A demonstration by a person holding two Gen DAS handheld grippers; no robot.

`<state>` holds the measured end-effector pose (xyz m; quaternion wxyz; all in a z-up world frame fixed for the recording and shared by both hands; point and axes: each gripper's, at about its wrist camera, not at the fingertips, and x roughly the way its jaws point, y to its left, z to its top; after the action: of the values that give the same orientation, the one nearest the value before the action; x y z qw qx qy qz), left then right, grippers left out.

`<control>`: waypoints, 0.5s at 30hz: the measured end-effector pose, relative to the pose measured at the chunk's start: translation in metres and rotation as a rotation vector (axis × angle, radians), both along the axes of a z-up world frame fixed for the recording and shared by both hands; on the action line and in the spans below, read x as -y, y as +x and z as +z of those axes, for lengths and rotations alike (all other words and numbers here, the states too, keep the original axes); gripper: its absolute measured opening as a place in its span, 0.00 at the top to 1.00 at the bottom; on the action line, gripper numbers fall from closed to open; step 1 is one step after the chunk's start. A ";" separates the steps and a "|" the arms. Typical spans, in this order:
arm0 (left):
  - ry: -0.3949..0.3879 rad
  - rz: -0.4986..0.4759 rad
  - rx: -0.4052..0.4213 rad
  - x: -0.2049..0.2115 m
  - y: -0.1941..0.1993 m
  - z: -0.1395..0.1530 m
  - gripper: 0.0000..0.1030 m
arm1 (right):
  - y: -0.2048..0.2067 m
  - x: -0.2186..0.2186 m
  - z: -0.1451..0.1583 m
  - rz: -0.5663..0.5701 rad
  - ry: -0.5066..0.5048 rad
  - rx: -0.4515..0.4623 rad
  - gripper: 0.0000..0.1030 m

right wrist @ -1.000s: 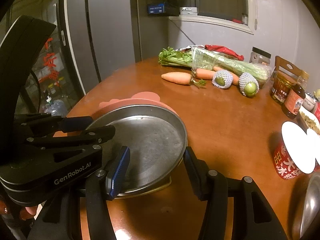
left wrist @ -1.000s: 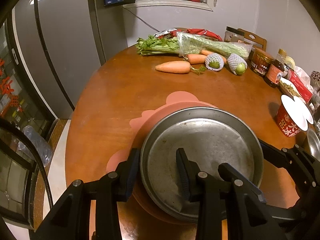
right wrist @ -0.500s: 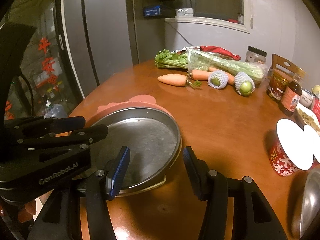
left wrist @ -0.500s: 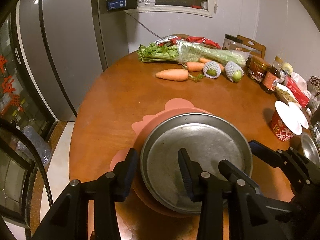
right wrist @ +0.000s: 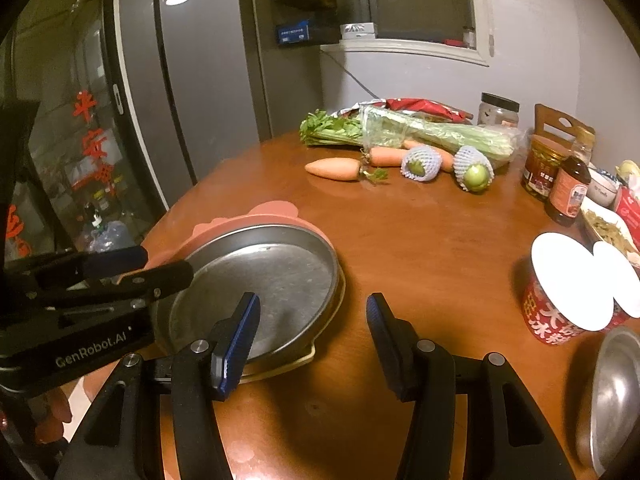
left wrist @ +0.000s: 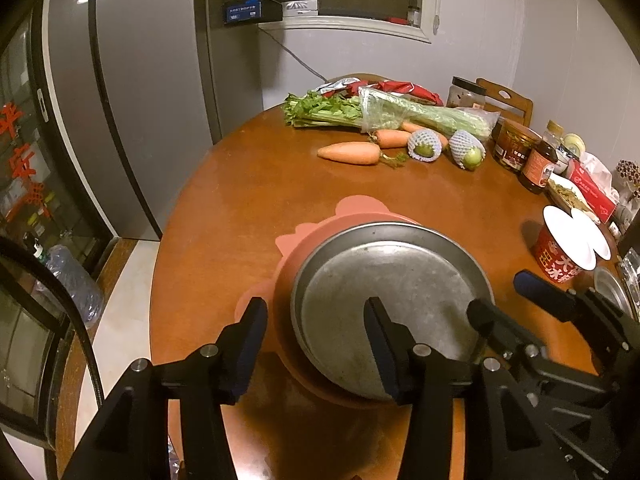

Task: Organize plates and bowls
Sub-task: 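Lower the grey pan onto the pink plate with the left gripper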

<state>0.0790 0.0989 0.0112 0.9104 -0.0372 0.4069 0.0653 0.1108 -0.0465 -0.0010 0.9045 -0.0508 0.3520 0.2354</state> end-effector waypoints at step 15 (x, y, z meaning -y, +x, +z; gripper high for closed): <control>-0.097 0.118 -0.026 -0.035 -0.008 -0.010 0.38 | 0.002 0.016 -0.004 -0.020 0.023 -0.044 0.43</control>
<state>0.0710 0.1336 0.0016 0.8968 -0.1044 0.4183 0.0996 0.1131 -0.0628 -0.0054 0.8995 -0.0316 0.3694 0.2313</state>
